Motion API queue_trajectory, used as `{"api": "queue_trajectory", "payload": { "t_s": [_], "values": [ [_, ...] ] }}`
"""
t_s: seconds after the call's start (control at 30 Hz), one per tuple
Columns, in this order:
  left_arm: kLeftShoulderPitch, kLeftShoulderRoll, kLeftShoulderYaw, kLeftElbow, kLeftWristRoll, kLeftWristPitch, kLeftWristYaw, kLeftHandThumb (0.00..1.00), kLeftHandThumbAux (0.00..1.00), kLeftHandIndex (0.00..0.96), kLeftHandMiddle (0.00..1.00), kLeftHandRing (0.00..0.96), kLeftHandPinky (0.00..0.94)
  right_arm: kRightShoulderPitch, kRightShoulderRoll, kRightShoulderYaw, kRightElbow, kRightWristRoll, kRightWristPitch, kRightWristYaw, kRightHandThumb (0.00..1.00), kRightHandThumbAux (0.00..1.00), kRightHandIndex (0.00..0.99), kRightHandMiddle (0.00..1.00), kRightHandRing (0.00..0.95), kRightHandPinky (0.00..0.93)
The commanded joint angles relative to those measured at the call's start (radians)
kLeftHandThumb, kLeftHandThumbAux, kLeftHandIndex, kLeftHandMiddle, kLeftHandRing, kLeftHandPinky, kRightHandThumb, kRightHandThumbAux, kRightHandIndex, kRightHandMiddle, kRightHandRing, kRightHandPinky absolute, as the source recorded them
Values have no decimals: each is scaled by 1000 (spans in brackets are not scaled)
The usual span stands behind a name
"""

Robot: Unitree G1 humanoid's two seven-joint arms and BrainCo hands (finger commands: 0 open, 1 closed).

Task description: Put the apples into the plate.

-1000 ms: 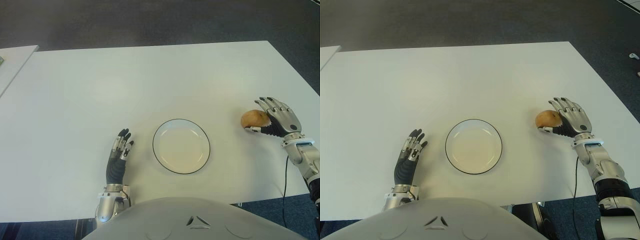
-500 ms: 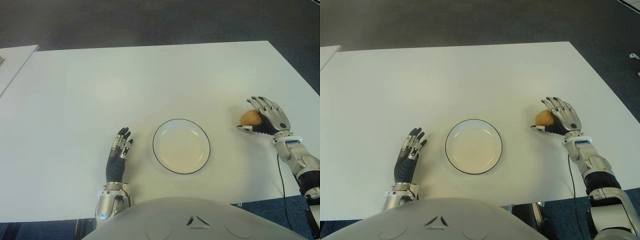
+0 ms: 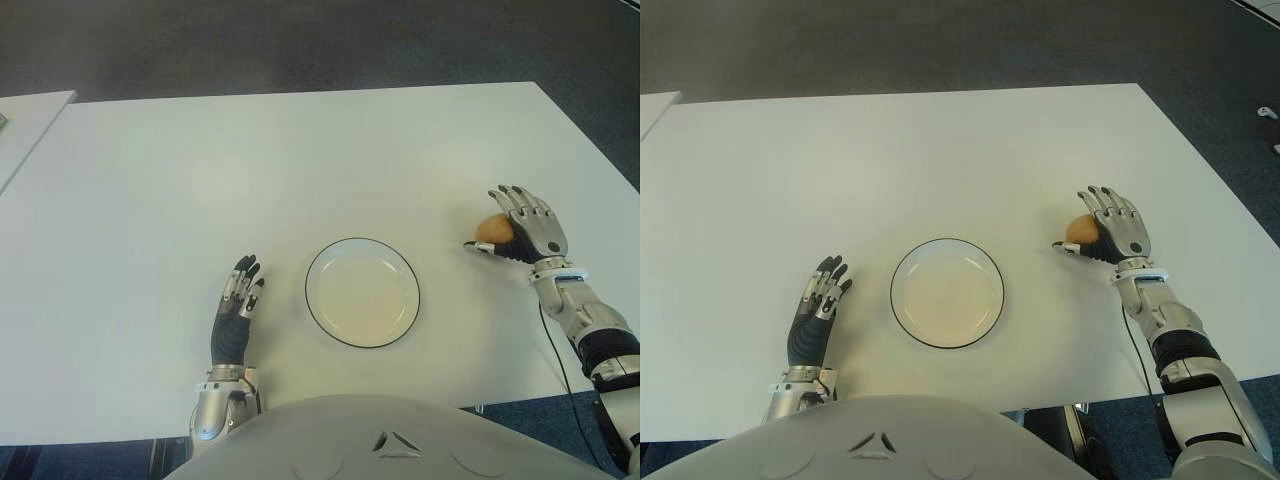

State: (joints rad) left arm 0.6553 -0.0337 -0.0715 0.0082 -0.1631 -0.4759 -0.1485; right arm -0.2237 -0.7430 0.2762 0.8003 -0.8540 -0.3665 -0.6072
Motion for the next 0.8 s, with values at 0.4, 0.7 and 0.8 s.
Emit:
{"api": "queue_trajectory", "payload": {
  "t_s": [0.4,0.7,0.8],
  "values": [
    [40,-11,-9,9,-3,55,2,196,496,26,0,0,0,-30,84,106,151,37,-52,14,317,369,71,88,57,30],
    [52,-11,-10,-14,-33,60,-12,206,504,23,0,0,0,-67,93,136,294,51,-99,-56,367,430,170,207,153,64],
    [56,-12,-11,-19,-41,56,-17,208,507,25,0,0,0,-76,94,148,307,49,-112,-92,405,452,232,287,229,115]
  ]
}}
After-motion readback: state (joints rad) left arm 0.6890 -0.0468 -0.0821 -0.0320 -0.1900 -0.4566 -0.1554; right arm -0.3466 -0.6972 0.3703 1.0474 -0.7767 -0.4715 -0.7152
